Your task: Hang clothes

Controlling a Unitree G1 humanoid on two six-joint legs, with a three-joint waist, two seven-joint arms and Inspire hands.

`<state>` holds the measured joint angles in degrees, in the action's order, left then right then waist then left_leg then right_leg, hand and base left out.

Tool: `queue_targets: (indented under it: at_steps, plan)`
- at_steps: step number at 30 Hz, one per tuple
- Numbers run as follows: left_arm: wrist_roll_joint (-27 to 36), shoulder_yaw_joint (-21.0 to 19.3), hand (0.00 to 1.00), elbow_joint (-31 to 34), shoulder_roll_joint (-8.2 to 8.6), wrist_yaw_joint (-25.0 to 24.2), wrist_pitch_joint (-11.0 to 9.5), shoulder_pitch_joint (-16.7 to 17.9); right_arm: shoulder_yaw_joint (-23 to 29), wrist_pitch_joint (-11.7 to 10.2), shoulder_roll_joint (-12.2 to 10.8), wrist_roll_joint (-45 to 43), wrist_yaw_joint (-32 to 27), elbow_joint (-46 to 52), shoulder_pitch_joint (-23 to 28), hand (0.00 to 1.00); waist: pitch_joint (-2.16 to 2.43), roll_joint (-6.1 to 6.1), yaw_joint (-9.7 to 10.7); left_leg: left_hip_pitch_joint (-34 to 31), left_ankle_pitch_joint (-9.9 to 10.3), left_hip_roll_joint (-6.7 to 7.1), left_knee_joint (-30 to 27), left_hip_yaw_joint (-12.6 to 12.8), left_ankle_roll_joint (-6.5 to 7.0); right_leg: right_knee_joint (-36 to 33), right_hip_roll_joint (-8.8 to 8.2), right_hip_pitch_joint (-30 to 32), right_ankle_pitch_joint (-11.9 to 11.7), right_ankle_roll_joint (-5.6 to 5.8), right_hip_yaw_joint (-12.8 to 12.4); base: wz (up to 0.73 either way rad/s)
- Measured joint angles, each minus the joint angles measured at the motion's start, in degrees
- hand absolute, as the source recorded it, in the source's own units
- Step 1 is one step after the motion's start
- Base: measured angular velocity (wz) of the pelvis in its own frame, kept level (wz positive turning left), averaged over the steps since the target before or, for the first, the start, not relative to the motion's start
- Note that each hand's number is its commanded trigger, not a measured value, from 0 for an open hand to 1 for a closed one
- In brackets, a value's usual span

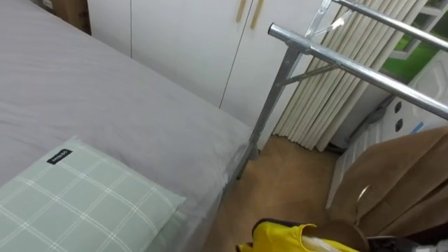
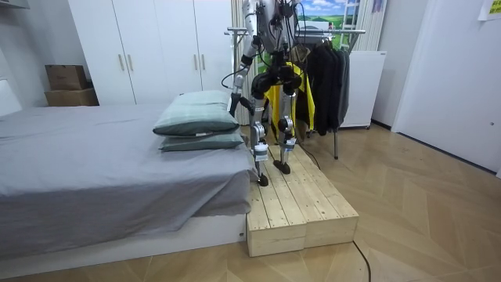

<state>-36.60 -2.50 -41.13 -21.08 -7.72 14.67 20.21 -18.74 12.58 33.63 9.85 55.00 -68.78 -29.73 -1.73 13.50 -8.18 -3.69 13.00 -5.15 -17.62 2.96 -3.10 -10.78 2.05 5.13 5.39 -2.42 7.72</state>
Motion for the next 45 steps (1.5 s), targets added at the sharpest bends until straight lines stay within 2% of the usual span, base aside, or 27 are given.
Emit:
queue_targets:
  at_steps: [6, 11, 18, 21, 24, 29, 31, 35, 38, 40, 45]
  plan:
    - [-0.62, 0.56, 0.00, 1.49, -0.11, 0.00, 0.85, 0.04, 0.46, -0.03, 0.06, -0.23, -1.12, 2.56, -0.36, 1.00, 0.23, 0.31, 0.01, -0.04, -0.03, -0.02, 0.01, -0.21, 0.01, -0.27, 0.00, 0.13, -0.12, -0.09, 0.28, 0.00]
    - [-1.71, 0.55, 0.00, 1.84, -0.10, -0.10, 0.98, 0.05, 2.43, -0.06, 0.07, -1.48, -2.35, 2.87, -2.93, 1.00, 0.41, 0.57, 0.03, -0.07, -0.10, -0.03, -0.08, 0.02, 0.01, -0.99, -0.08, 0.52, -0.12, -0.09, 0.24, -0.01]
    - [-1.69, 0.59, 0.00, 1.83, -0.07, -0.08, 0.98, 0.07, 2.90, -0.71, 0.08, -3.77, -6.20, 8.09, -2.98, 1.00, 0.40, 0.57, 0.48, -0.05, -0.11, 0.02, -0.28, -0.08, 0.03, -0.95, -0.19, 0.26, -0.11, -0.07, 0.47, 0.00]
    - [-1.69, 0.33, 0.00, 1.84, -0.09, -0.06, 0.88, 0.06, 4.76, -1.26, 0.19, -4.03, -7.00, 9.51, -2.93, 1.00, 0.36, 0.49, 0.78, -0.45, -0.10, -0.02, -0.70, -0.58, 0.03, -0.95, -0.19, -0.14, -0.10, -0.09, 1.05, 0.08]
    - [-1.71, 0.19, 0.00, 1.84, -0.07, 0.06, 0.32, 0.07, 5.36, -1.27, 1.49, -5.09, -7.52, 13.32, -2.61, 1.00, 0.33, 0.37, 0.73, -0.69, -0.10, -0.02, -0.84, -0.99, 0.03, -0.92, -0.19, -0.14, -0.11, -0.11, 1.49, 0.08]
    - [-1.70, 0.20, 0.00, 1.59, 0.39, 0.23, 0.26, 0.18, 6.63, -2.11, 5.31, -5.23, -8.00, 17.12, -2.63, 1.00, 0.42, -0.37, -0.04, 0.90, -0.12, 0.03, -0.04, -1.28, 0.00, -0.78, -0.20, -1.39, 0.17, -0.12, 1.72, 0.02]
    - [-1.70, 0.20, 0.00, 1.18, 0.57, 0.23, 0.26, 0.20, 6.63, -2.11, 5.55, -5.26, -8.13, 17.63, -2.63, 1.00, 0.43, -0.82, -0.03, 1.67, -0.10, 0.07, 0.17, -1.41, -0.01, -0.77, -0.21, -2.10, 0.38, -0.08, 1.78, 0.04]
    - [-1.70, -0.01, 0.00, 0.63, 2.40, 0.27, 0.24, 0.23, 8.78, -2.10, 5.62, -6.70, -7.89, 17.78, -2.63, 1.00, 0.82, -2.12, 0.25, 1.94, -0.11, 0.32, 0.25, -1.69, 0.00, -0.97, -0.90, -2.30, 0.67, -0.07, 2.28, 0.04]
    - [-1.61, -0.66, 0.00, 0.30, 2.58, 0.27, -0.77, 0.96, 11.08, -2.11, 5.75, -9.64, -7.87, 17.93, -2.63, 1.00, 1.05, -2.30, 0.97, 2.54, -0.19, 0.64, 0.58, -2.17, 0.05, -1.15, -1.00, -2.80, 1.27, 0.06, 2.69, 0.09]
    - [-1.61, -1.36, 0.00, 0.04, 2.65, 0.27, -1.46, 1.32, 11.83, -2.11, 6.62, -10.61, -7.98, 18.97, -2.63, 1.00, 1.09, -2.27, 1.43, 2.73, -0.19, 0.79, 0.71, -2.38, 0.05, -1.27, -1.13, -3.01, 1.42, 0.18, 2.94, 0.07]
    - [-1.44, -1.97, 0.00, -1.65, 2.78, 0.27, -2.24, 1.64, 14.78, -2.20, 7.19, -11.38, -8.73, 20.45, -2.63, 1.00, 1.41, -2.21, 2.02, 3.97, -0.21, 0.86, 0.94, -2.49, 0.09, -0.94, -1.15, -4.54, 1.44, 0.23, 3.16, 0.04]
